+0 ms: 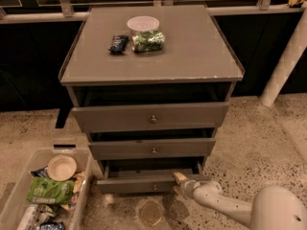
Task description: Open bottom drawer
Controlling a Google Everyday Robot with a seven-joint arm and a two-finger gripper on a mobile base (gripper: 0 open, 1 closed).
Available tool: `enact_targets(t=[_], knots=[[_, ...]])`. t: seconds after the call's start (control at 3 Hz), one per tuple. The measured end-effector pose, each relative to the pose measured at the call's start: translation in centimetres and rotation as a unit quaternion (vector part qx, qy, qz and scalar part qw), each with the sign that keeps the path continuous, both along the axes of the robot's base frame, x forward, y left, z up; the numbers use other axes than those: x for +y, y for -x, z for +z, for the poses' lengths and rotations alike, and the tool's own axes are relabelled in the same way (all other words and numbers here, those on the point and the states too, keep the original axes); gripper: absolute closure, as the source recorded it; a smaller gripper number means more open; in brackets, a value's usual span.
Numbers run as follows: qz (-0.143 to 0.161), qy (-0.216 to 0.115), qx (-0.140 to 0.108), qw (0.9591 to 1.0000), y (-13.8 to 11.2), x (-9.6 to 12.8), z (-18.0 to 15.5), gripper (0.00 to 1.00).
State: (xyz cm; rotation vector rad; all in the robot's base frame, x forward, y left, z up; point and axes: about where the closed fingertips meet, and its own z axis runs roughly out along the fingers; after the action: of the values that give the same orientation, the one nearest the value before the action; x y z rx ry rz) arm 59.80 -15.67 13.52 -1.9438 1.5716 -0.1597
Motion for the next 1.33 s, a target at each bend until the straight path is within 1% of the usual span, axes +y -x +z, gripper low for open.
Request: enact_targets(t=[0.33, 0.67, 1.0, 1.33], knots=[[0.0, 0.0, 0.0, 1.0, 0.0, 0.0, 0.6, 1.0], [-0.001, -0.002, 0.003, 1.0, 0.9, -0.2, 0.2, 1.0], [-0.001, -0.002, 0.003, 1.0, 0.9, -0.2, 0.7, 1.0], [-0.005, -0.008, 0.008, 0.9999, 2.0, -0.1, 0.3, 1.0]])
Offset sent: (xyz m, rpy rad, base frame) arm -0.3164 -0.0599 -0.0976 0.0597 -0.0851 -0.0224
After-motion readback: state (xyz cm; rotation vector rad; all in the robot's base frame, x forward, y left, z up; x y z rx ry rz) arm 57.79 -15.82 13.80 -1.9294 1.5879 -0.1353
